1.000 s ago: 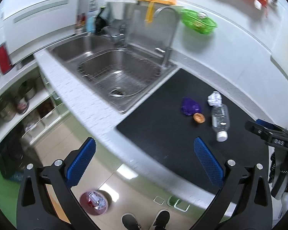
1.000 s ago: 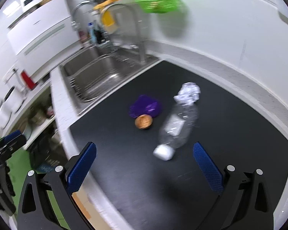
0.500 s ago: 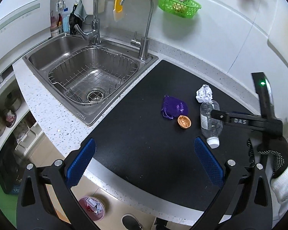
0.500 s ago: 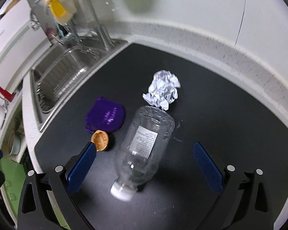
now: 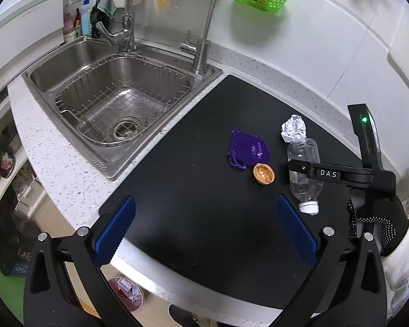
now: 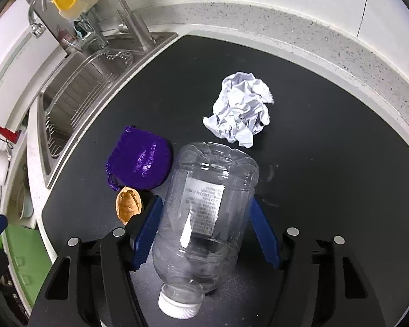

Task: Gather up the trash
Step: 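Grasp the clear plastic bottle with the right gripper while the left grasps the walnut shell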

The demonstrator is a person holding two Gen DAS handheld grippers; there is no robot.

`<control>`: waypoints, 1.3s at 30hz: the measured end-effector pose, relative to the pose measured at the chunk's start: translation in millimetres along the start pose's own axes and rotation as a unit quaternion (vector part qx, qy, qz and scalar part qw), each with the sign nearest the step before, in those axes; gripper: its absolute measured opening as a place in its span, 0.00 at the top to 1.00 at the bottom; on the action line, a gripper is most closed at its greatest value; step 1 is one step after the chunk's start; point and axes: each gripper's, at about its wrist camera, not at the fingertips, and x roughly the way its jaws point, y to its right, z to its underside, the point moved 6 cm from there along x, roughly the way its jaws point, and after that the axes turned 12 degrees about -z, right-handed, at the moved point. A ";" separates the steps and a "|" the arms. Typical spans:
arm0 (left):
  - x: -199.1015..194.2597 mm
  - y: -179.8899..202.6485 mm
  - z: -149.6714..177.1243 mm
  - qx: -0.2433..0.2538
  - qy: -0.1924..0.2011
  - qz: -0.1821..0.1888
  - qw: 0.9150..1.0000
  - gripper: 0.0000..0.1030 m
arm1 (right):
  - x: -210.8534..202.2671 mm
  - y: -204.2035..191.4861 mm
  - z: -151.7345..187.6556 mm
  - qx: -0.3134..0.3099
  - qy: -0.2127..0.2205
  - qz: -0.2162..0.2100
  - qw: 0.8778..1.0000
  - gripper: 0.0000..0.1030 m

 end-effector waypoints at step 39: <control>100.1 110.6 -1.6 0.023 -0.055 -0.011 0.998 0.67 | -105.8 37.7 -4.3 -0.042 0.053 -0.058 0.996 0.43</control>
